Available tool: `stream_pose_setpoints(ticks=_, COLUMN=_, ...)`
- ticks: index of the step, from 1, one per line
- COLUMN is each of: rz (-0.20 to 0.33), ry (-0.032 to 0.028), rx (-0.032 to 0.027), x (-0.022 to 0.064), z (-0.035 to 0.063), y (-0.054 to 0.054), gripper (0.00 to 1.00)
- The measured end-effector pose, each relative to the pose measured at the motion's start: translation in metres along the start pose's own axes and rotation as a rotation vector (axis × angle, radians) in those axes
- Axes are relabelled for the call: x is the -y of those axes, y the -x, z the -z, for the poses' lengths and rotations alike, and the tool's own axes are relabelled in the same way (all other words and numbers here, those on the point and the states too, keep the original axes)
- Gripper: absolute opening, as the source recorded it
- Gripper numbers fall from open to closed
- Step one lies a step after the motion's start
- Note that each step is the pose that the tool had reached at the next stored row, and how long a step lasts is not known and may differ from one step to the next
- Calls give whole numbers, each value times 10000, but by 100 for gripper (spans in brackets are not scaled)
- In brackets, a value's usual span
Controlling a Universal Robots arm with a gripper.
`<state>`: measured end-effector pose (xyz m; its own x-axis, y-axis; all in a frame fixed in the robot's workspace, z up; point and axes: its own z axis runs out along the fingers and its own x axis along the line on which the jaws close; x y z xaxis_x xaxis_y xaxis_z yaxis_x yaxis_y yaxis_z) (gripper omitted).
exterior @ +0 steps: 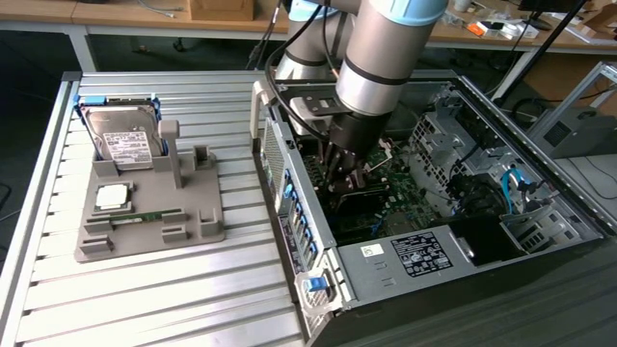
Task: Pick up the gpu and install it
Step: 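Press down on the gpu until it lock into place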
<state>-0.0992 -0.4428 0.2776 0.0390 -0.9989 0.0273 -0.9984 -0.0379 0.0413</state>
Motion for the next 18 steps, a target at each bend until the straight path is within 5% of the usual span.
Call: stream_pose_setpoints(ticks=18, rz=14, ry=-1, rx=17, x=-29, z=-7, y=-58, gripper=11)
